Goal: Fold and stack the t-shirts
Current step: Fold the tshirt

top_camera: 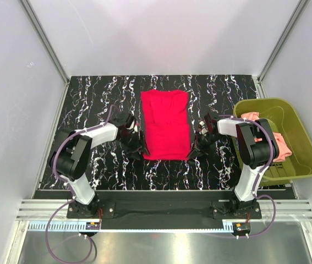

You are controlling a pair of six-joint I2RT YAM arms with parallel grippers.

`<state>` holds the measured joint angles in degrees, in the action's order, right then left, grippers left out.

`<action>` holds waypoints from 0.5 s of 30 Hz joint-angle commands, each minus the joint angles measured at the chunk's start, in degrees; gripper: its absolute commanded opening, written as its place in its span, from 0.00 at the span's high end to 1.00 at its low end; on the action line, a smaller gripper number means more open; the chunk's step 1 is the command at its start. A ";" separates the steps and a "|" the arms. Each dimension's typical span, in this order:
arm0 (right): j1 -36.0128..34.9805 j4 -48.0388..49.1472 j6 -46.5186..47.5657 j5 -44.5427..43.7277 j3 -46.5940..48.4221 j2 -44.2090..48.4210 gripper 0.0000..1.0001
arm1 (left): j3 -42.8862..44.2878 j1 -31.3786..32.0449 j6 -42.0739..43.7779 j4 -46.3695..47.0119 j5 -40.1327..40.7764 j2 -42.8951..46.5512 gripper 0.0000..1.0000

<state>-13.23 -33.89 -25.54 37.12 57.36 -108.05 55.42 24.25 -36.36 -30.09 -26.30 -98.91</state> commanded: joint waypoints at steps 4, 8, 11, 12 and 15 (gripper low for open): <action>-0.30 0.23 0.58 -1.70 1.17 1.35 1.00 | 1.36 1.85 -2.93 4.24 -0.94 -4.18 0.44; -0.48 -0.38 0.75 -1.97 1.00 1.70 1.00 | 1.10 1.85 -2.58 5.21 -0.33 -4.71 0.81; -1.26 -1.44 1.11 -2.76 1.08 2.58 1.00 | 1.10 1.94 -1.53 3.28 0.90 -3.83 1.00; -1.53 -1.62 1.28 -3.28 1.08 3.02 1.00 | 0.57 1.94 -1.26 2.93 1.69 -2.00 1.00; -3.28 -2.67 0.85 -4.07 0.65 5.12 1.00 | -2.59 2.03 -0.56 1.53 2.83 1.61 1.00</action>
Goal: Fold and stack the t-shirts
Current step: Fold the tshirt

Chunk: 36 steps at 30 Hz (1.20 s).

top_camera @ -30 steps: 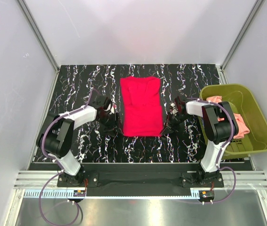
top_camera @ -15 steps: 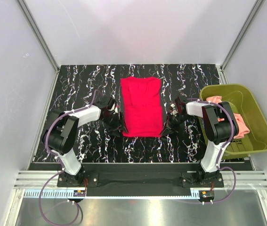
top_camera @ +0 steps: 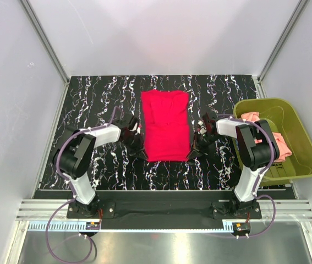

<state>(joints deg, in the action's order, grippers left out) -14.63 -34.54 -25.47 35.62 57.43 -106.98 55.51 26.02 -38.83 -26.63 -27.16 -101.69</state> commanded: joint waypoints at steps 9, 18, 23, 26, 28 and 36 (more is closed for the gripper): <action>-11.82 -3.51 -7.92 -3.36 -4.87 17.49 1.00 | -10.51 2.37 0.86 -8.95 3.34 23.72 1.00; -11.12 -13.35 -5.39 -5.55 9.78 18.13 1.00 | 4.33 -2.27 3.67 -19.33 5.19 21.20 1.00; -6.21 -18.44 -2.57 -4.68 25.17 8.55 1.00 | 18.01 -6.24 6.13 -21.97 4.83 13.20 0.99; -4.10 -20.90 -0.81 -3.19 33.69 2.67 1.00 | 26.11 -7.47 6.84 -23.72 4.66 7.31 0.95; -3.47 -22.05 0.07 -1.69 39.50 -1.90 1.00 | 29.38 -8.18 6.92 -23.82 3.17 4.58 0.94; -1.10 -24.87 2.10 1.65 54.01 -14.29 1.00 | 40.46 -10.11 6.05 -24.26 2.72 -5.09 0.96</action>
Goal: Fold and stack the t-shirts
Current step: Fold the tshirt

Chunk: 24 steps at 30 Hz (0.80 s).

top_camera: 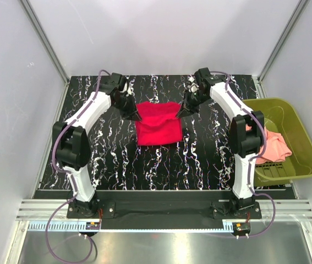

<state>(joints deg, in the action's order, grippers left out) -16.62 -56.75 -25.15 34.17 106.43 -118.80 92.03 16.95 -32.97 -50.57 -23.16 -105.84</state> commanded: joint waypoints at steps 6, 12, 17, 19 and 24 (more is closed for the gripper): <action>1.59 -3.45 1.86 5.11 11.51 -7.75 1.00 | 6.93 -3.06 -0.60 0.73 -1.45 -3.48 0.95; 2.29 -2.93 1.33 6.43 15.91 -11.88 1.00 | 9.31 -4.64 -1.22 2.39 -2.68 -6.83 0.94; 3.09 -1.27 0.02 7.31 18.11 -14.17 1.00 | 11.94 -5.26 -2.71 4.86 -4.35 -10.86 0.94; 3.61 -0.47 -0.69 7.75 19.07 -15.40 1.00 | 14.40 -5.35 -2.80 5.30 -4.97 -12.45 0.94; 4.93 1.55 -2.45 9.07 22.49 -19.00 0.98 | 21.34 -5.79 -3.41 7.05 -4.97 -18.78 0.92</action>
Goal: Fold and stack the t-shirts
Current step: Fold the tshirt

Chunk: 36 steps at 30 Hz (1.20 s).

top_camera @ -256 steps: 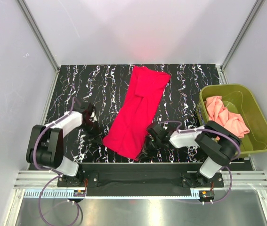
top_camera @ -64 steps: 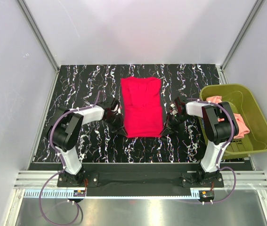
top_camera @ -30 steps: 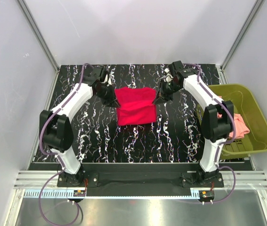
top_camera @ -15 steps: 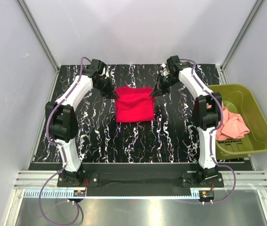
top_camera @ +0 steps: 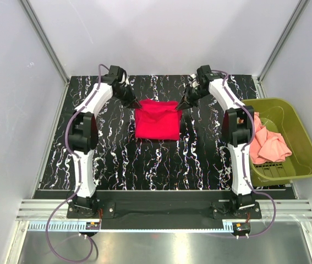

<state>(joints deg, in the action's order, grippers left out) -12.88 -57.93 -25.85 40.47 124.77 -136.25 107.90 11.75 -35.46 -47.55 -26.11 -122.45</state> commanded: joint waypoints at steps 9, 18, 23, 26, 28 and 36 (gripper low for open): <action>5.32 11.09 -9.92 4.45 23.80 -16.83 0.53 | 17.42 -3.57 -3.99 12.91 -1.13 -14.38 0.56; 5.59 8.63 -6.24 -0.83 15.45 -6.33 0.45 | 7.04 -4.89 1.53 17.05 -0.86 -0.88 0.34; 1.20 4.14 2.28 -2.94 6.12 0.78 0.41 | -10.84 -2.61 5.92 21.08 -2.46 7.22 0.30; -1.26 7.30 2.82 -3.46 -2.41 3.61 0.38 | -17.10 -1.91 7.25 22.41 -3.68 8.02 0.29; -2.31 8.79 2.90 -3.82 -8.29 4.67 0.38 | -17.19 -0.94 8.82 20.32 -2.29 6.71 0.29; -4.78 11.08 3.26 -3.90 -13.31 2.83 0.59 | -16.85 1.08 8.39 17.50 0.53 2.05 0.37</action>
<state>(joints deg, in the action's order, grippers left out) -18.00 -49.15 -23.83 37.98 111.98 -133.95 89.82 12.71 -28.03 -30.04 -27.24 -119.22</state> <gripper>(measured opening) 0.426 0.631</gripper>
